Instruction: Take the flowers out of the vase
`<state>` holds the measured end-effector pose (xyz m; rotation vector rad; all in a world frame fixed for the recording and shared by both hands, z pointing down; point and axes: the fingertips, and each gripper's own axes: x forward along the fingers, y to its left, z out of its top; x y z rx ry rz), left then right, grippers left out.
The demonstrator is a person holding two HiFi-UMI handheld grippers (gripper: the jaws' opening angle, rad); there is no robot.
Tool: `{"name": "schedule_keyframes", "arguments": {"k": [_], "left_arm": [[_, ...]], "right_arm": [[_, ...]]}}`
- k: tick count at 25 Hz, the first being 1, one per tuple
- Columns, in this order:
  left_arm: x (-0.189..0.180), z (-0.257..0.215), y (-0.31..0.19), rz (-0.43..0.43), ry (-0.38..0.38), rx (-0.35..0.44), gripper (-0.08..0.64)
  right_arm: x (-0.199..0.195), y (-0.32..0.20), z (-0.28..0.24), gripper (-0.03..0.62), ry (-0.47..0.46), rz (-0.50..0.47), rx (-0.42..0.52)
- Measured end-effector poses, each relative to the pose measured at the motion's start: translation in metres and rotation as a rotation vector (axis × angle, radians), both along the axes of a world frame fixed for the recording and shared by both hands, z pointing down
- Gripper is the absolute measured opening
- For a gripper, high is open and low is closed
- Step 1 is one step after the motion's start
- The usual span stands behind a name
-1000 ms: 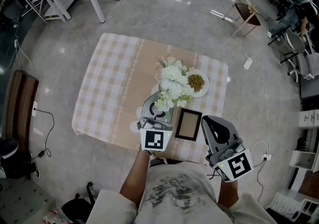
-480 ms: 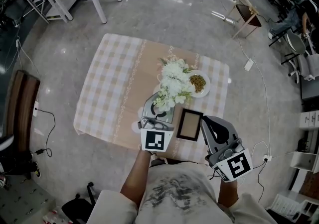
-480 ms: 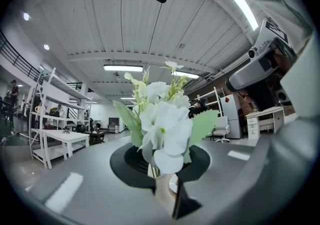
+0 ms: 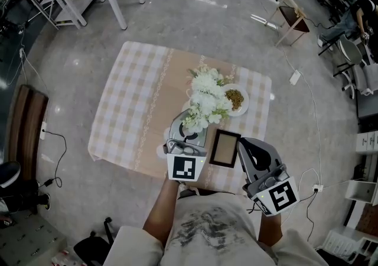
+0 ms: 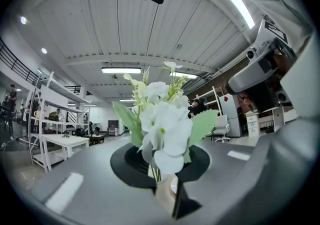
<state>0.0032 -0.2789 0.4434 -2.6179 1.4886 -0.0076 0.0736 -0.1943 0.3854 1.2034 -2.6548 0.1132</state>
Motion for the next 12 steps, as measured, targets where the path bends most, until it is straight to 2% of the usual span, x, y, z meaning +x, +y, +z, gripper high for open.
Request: {"name": "schedule_keyframes", "arguments": {"k": [5, 12], "left_arm": [[0.001, -0.011, 0.002, 0.003, -0.012, 0.036, 0.063], [-0.001, -0.02, 0.005, 0.003, -0.017, 0.046, 0.061]], "right_arm": [[-0.001, 0.001, -0.002, 0.017, -0.004, -0.003, 0.005], [-0.002, 0.004, -0.004, 0.017, -0.009, -0.005, 0.012]]}}
